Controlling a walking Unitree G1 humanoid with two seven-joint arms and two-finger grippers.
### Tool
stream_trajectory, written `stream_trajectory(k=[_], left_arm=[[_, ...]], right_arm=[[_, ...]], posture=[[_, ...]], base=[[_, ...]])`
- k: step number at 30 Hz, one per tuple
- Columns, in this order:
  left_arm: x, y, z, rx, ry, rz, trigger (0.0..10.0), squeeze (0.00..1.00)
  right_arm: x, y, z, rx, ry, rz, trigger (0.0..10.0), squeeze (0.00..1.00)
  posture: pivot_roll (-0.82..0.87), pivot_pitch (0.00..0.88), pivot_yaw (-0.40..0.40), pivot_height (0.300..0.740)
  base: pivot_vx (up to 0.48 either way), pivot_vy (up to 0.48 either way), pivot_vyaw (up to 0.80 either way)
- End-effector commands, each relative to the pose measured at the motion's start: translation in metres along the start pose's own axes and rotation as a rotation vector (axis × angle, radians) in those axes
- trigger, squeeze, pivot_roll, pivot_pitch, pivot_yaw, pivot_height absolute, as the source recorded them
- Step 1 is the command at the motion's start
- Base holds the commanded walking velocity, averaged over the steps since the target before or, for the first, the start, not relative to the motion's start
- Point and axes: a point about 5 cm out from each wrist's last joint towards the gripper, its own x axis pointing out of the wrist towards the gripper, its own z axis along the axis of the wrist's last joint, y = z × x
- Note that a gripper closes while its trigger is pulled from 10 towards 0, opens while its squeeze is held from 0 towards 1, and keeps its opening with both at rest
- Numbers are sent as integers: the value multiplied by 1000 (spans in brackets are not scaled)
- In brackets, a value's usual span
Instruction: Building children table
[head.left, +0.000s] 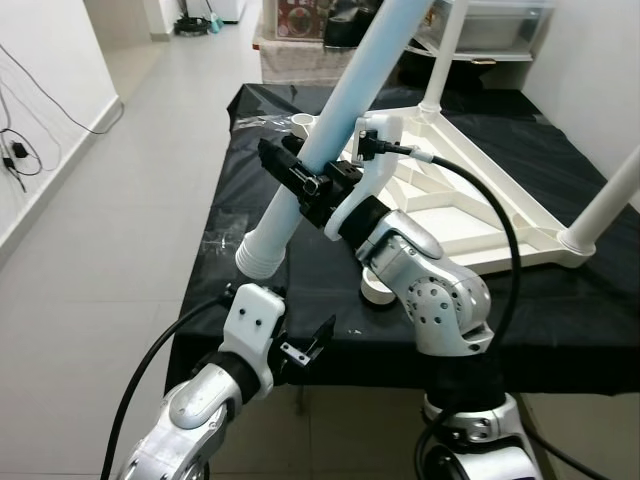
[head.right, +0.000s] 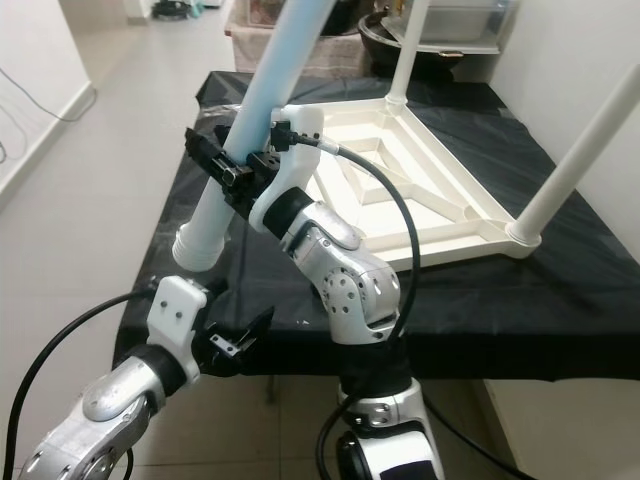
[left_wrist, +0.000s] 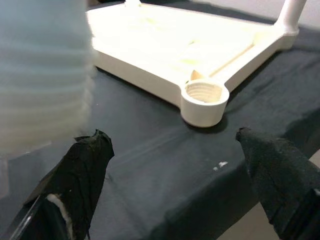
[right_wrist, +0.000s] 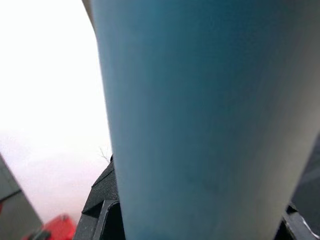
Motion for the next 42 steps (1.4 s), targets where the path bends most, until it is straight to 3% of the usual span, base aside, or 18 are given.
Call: stream_trajectory(k=[1,5,9,10,18,20,24,29,42], left_arm=[[3,-4,-4,10,42,-34,10000,0],[8,-17,-2,23,86,-127,10000,0],[5,-22,-8,43,128,-139,10000,0],[4,-21,-15,48,154,-117,10000,0],[-1,-11,-24,91,198,-28,10000,0],[0,2,-19,171,185,58,10000,0],[2,9,-10,192,153,96,10000,0],[4,18,-5,228,138,130,10000,0],[19,20,-12,221,143,110,10000,0]], right_arm=[[-2,4,-4,17,18,41,10000,0],[-4,-2,-18,-19,65,9,10000,0],[-3,-10,-19,-35,56,-49,10000,0],[-3,-15,-16,-76,40,-84,10000,0],[-3,-25,-8,-81,0,-135,10000,0],[-5,-27,-6,-109,8,-131,10000,0],[-7,-30,-8,-114,15,-135,10000,0],[-9,-29,-12,-101,29,-120,10000,0],[-15,-11,-26,-36,74,-37,10000,0]], posture=[[65,78,-45,740],[68,80,-43,740],[71,92,-43,740],[69,93,-37,740],[67,91,-43,740],[68,89,-46,740],[70,87,-49,740],[70,85,-48,740],[63,85,-40,740]], base=[[0,0,0],[0,0,0],[0,0,0],[0,0,0],[0,0,0],[0,0,0],[0,0,0],[0,0,0],[0,0,0]])
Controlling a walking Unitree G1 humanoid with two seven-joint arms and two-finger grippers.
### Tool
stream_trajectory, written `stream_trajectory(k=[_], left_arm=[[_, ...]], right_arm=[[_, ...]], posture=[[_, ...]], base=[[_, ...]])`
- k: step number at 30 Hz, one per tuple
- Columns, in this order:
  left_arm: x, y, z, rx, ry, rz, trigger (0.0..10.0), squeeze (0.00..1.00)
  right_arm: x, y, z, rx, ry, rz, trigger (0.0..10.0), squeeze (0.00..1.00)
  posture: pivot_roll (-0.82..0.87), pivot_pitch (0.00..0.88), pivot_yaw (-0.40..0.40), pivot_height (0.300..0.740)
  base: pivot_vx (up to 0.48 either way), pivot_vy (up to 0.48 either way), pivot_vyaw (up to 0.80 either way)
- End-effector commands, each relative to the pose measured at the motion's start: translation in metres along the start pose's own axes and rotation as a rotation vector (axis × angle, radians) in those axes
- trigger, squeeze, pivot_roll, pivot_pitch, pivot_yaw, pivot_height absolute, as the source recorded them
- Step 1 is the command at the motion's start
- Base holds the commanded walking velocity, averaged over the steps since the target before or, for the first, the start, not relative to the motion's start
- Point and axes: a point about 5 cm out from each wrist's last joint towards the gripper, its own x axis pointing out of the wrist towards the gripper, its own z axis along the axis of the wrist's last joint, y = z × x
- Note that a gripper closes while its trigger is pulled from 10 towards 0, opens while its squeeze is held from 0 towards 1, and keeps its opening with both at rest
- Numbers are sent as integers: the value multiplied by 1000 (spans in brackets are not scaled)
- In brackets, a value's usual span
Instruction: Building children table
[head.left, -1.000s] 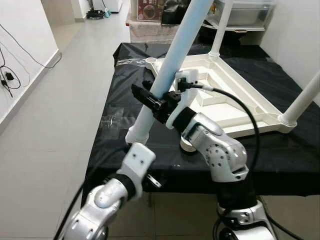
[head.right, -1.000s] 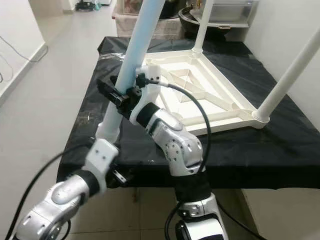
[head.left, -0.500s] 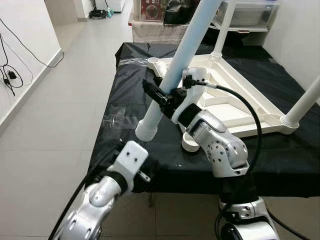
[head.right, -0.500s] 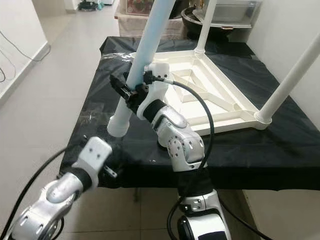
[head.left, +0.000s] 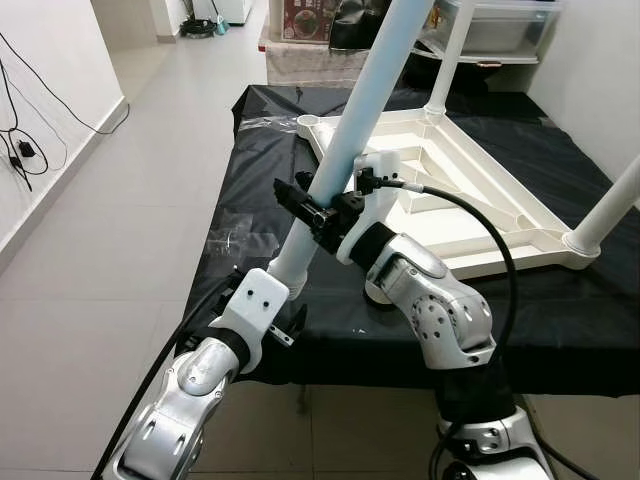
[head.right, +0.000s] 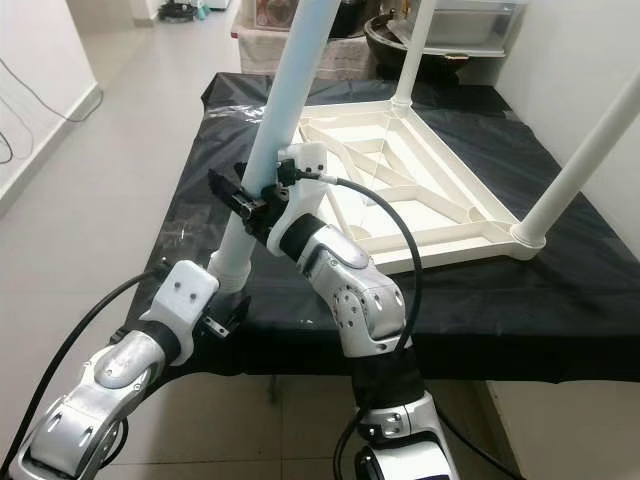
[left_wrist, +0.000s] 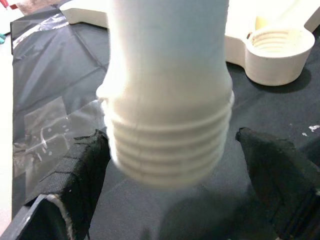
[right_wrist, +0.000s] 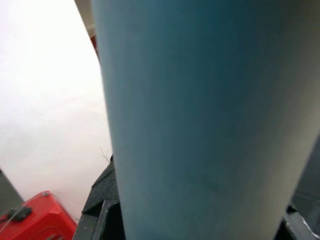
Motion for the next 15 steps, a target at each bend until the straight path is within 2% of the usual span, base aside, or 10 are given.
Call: stream_trajectory(k=[1,15], left_arm=[[3,-2,-3,17,6,-14,10000,0],[11,-6,-1,9,-15,-31,10000,0]], right_arm=[[-2,7,-1,13,1,37,10000,0],[-4,16,-7,26,35,73,10000,0]], posture=[[63,85,-40,740],[60,83,-42,740]], base=[[0,0,0],[0,0,0]])
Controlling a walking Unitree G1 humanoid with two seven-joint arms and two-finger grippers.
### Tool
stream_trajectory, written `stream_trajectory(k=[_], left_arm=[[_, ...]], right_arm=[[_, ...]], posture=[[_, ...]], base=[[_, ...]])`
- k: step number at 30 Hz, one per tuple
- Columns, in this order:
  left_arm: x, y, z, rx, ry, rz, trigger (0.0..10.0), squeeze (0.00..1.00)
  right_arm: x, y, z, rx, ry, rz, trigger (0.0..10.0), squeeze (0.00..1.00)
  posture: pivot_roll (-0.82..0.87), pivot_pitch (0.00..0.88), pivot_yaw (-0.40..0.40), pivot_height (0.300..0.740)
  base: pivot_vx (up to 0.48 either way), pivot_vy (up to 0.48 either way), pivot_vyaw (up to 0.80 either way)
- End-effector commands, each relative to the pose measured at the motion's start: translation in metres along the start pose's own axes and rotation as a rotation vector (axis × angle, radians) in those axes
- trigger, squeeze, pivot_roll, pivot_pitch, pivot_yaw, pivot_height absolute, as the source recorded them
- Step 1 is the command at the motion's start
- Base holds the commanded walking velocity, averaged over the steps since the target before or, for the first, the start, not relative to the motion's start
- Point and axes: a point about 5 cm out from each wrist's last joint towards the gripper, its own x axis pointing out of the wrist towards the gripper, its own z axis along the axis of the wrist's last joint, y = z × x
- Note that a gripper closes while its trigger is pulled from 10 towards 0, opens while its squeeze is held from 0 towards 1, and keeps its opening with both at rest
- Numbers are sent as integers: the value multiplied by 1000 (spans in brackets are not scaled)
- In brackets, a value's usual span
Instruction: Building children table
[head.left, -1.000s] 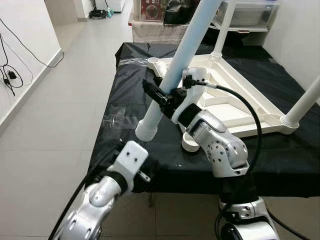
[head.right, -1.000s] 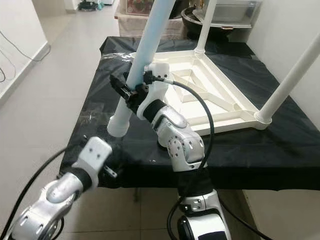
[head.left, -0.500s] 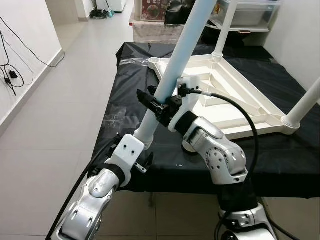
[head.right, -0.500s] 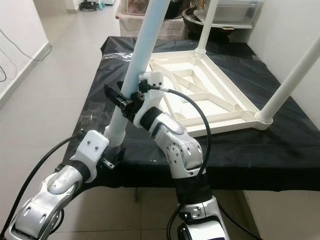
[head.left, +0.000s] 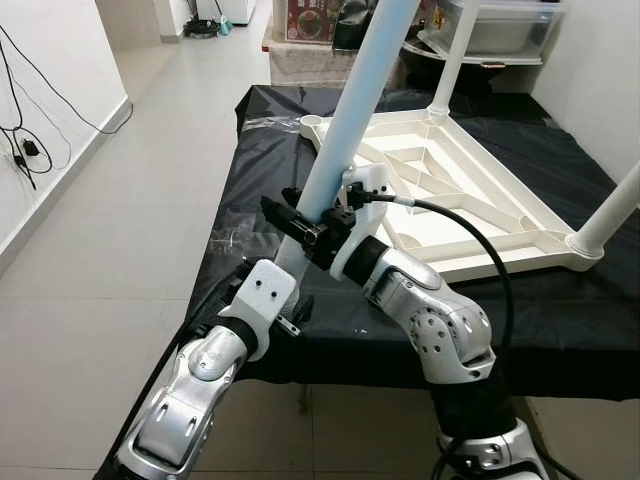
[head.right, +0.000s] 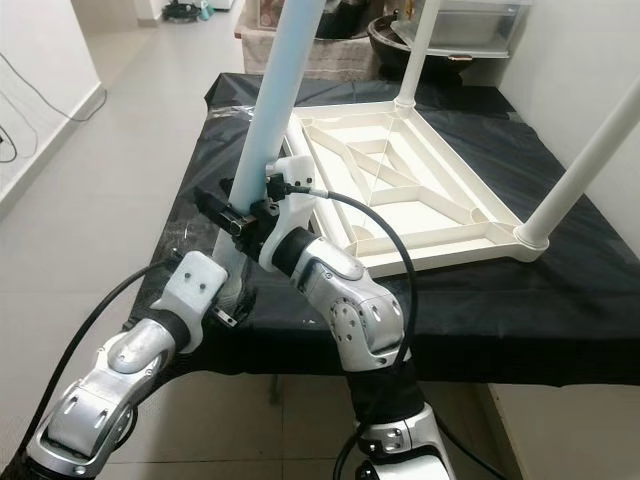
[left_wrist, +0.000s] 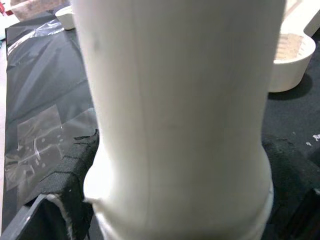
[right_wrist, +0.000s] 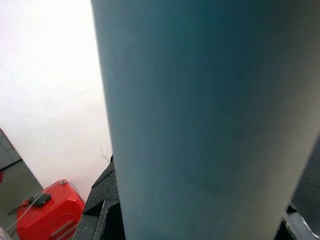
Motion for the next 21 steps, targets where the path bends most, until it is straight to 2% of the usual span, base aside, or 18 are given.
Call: stream_trajectory(k=[1,2,3,4,5,7,8,9,10,11,17,18,19,20,21], left_arm=[[0,-5,-4,4,12,-20,10000,0],[0,-6,-5,3,13,-22,10000,0],[0,-6,-6,3,15,-25,8510,0],[0,-6,-6,2,17,-25,4314,0],[0,-6,-6,2,17,-25,3725,0],[0,-6,-7,1,16,-25,3725,0],[0,-6,-6,1,15,-24,1647,0],[0,-6,-6,1,14,-24,1647,0],[0,-6,-7,2,14,-24,549,0],[0,-6,-6,3,11,-24,0,0],[1,-5,-6,8,-2,-21,0,0],[1,-5,-7,15,3,-18,0,0],[1,-5,-7,15,3,-18,0,0],[0,-5,-9,19,15,-21,9098,0],[0,-4,-10,22,24,-23,9098,0]], right_arm=[[-2,4,-1,0,5,19,10000,0],[-2,4,-1,0,6,19,10000,0],[-2,4,-1,1,7,20,10000,0],[-2,4,-2,3,7,21,10000,0],[-2,5,-2,4,7,23,10000,0],[-2,5,-2,5,7,25,10000,0],[-2,6,-2,5,8,27,10000,0],[-2,6,-2,6,9,29,10000,0],[-2,6,-2,7,10,30,10000,0],[-2,6,-2,8,11,31,10000,0],[-3,9,-5,6,21,38,10000,0],[-3,8,-6,-12,20,29,10000,416],[-3,8,-6,-12,20,29,10000,416],[-4,7,-6,-27,20,26,10000,1000],[-4,6,-7,-37,21,24,10000,1000]], posture=[[61,85,-43,740],[61,85,-43,740],[60,86,-42,740],[60,84,-43,740],[60,84,-43,740],[59,84,-41,740],[59,84,-41,740],[59,84,-41,740],[59,83,-42,740],[60,84,-42,740],[58,80,-43,740],[60,80,-43,740],[60,80,-43,740],[62,79,-42,740],[62,79,-42,740]], base=[[0,0,0],[0,0,0],[0,0,0],[0,0,0],[0,0,0],[0,0,0],[0,0,0],[0,0,0],[0,0,0],[0,0,0],[0,0,0],[0,0,0],[0,0,0],[0,0,0],[0,0,0]])
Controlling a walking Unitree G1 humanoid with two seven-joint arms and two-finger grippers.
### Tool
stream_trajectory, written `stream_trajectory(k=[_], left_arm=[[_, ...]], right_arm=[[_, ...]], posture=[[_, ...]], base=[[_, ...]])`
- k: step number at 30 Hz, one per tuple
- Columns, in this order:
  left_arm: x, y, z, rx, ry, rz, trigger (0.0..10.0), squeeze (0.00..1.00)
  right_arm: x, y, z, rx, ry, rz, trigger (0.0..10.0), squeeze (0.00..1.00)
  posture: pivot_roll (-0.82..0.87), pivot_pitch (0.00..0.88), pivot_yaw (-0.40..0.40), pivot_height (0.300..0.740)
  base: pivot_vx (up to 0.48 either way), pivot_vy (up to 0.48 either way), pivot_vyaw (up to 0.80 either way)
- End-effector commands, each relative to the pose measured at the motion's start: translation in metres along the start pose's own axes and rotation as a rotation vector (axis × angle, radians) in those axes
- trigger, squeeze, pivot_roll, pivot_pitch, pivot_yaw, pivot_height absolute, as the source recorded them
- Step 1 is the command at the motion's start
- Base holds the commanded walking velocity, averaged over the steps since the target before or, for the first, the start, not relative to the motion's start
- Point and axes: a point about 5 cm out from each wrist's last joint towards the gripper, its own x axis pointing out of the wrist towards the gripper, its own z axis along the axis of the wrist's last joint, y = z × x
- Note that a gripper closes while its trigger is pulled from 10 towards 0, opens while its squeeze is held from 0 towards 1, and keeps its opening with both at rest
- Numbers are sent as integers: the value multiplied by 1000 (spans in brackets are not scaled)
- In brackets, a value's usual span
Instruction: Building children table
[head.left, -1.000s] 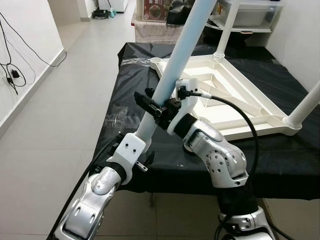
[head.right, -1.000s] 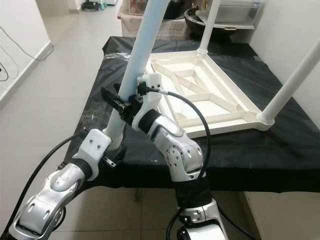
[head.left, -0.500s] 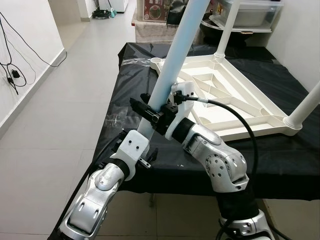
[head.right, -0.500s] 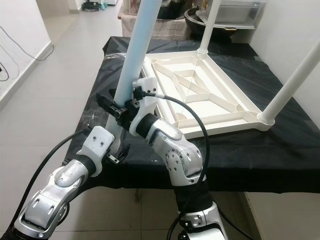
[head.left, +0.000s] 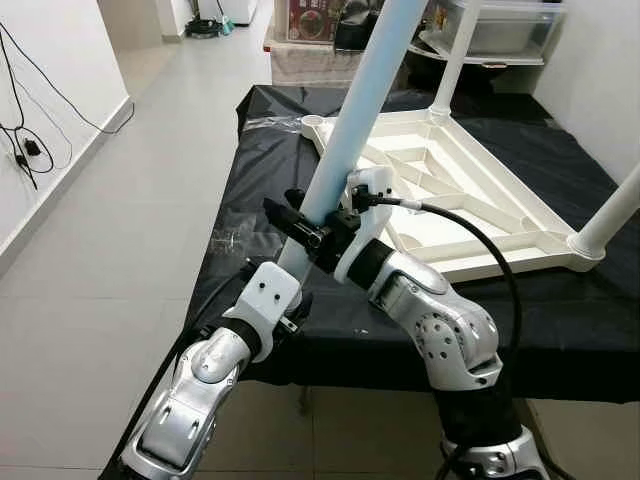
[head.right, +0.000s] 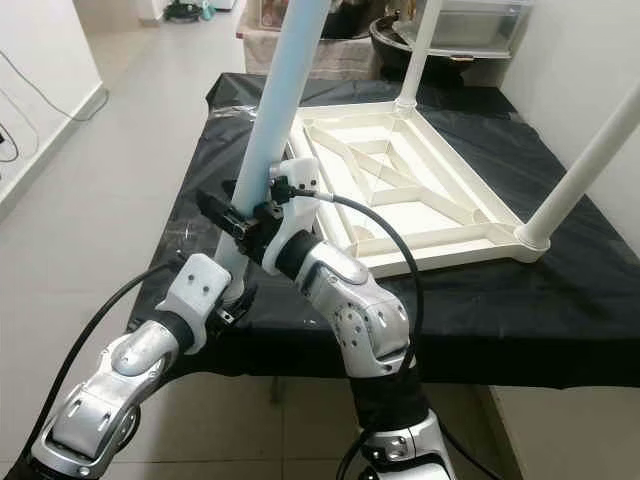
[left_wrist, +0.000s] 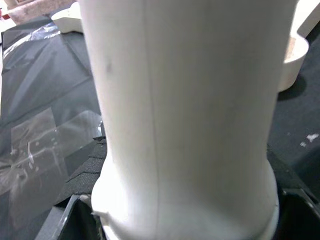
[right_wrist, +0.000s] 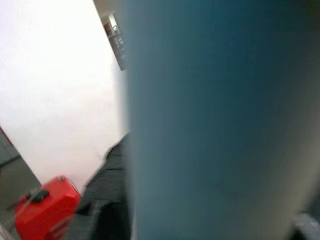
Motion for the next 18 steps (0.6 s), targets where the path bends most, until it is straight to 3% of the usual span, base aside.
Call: stream_trajectory(k=[1,2,3,4,5,6,12,13,18], left_arm=[[-2,-2,-6,14,30,-13,9098,0],[-3,-3,-7,-6,24,-27,10000,0],[-6,-4,-8,-22,21,-54,10000,0],[-11,-6,-11,-69,16,-112,10000,0],[-11,-6,-11,-69,16,-112,10000,0],[-13,-7,-11,-87,14,-138,10000,0],[-30,-11,-16,-171,-2,-285,10000,0],[-36,-12,-18,-190,1,-331,10000,0],[-42,-12,-23,-217,17,-366,10000,0]], right_arm=[[1,4,-2,-19,6,24,10000,1000],[0,3,-2,-27,5,25,10000,1000],[-1,2,-1,-41,8,41,10000,1000],[-3,-3,1,-58,14,48,10000,824],[-3,-3,1,-58,14,48,10000,824],[-4,-6,1,-72,25,44,10000,0],[-14,-19,5,-65,67,138,10000,0],[-19,-21,5,-49,115,210,10000,0],[-26,-18,7,-12,149,313,10000,0]], posture=[[62,79,-42,740],[62,77,-42,740],[64,77,-44,740],[64,77,-44,740],[64,77,-44,740],[66,77,-40,740],[70,78,-42,740],[70,78,-42,740],[72,79,-42,740]], base=[[0,0,0],[0,0,0],[0,0,0],[0,0,0],[0,0,0],[0,0,0],[0,0,0],[0,0,0],[0,0,0]])
